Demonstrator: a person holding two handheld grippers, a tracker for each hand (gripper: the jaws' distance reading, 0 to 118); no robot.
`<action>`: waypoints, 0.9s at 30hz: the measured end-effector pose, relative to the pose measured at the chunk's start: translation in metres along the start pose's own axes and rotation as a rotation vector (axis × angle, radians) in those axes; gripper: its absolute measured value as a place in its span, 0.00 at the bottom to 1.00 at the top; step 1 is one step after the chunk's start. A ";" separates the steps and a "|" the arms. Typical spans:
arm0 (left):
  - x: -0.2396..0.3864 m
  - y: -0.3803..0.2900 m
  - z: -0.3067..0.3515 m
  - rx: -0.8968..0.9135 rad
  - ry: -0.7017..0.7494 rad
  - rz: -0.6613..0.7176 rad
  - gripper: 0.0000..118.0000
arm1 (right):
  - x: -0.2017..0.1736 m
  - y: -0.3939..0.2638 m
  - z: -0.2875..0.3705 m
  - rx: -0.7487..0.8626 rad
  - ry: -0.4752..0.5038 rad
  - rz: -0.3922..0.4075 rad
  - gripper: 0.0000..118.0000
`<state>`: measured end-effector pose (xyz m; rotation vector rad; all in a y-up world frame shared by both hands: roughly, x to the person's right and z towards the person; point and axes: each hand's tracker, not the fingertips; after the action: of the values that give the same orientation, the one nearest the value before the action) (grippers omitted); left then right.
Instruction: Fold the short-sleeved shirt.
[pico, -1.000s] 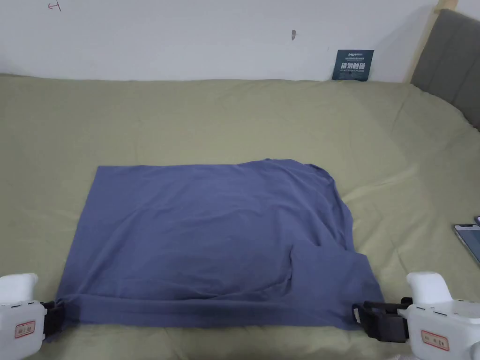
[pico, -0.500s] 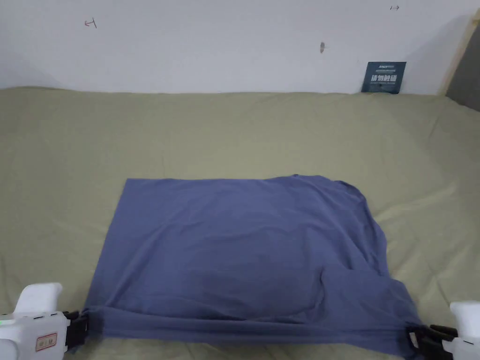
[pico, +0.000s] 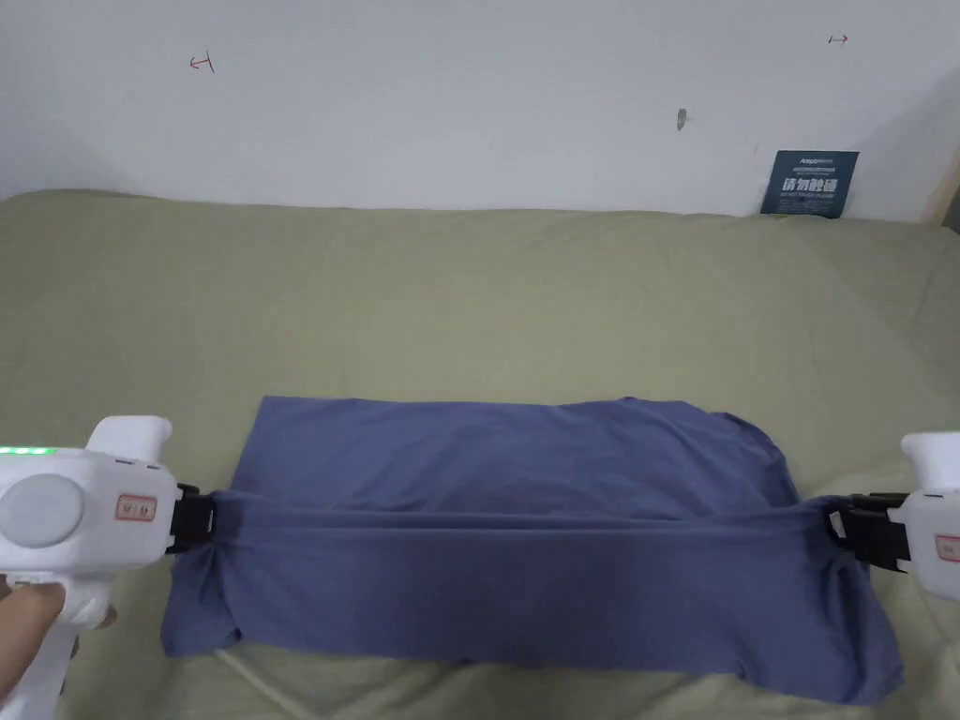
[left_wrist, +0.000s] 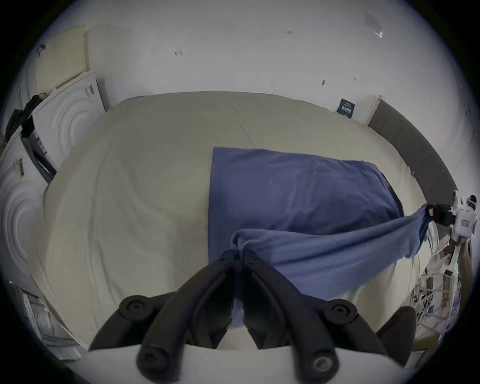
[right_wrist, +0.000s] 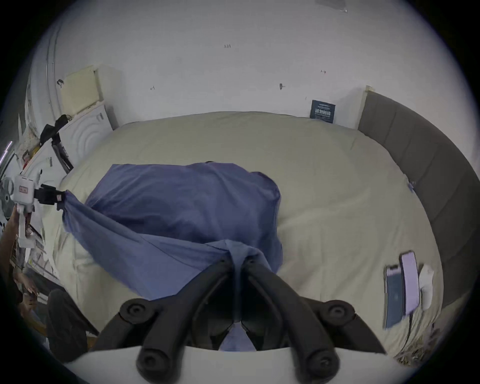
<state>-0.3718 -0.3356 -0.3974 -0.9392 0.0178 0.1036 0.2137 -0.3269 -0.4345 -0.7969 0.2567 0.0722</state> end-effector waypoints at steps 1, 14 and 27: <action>0.000 0.010 -0.011 -0.005 0.000 0.003 0.04 | 0.002 0.008 -0.013 -0.010 -0.006 0.004 0.04; -0.002 0.002 -0.039 -0.022 0.014 0.064 0.98 | 0.010 -0.002 -0.047 -0.060 -0.027 -0.100 0.67; -0.006 -0.079 0.013 0.079 0.078 0.141 0.00 | -0.014 -0.091 0.035 0.103 -0.057 -0.166 0.01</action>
<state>-0.3702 -0.3722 -0.3258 -0.8619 0.1591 0.1954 0.2216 -0.3650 -0.3436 -0.7101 0.1387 -0.0745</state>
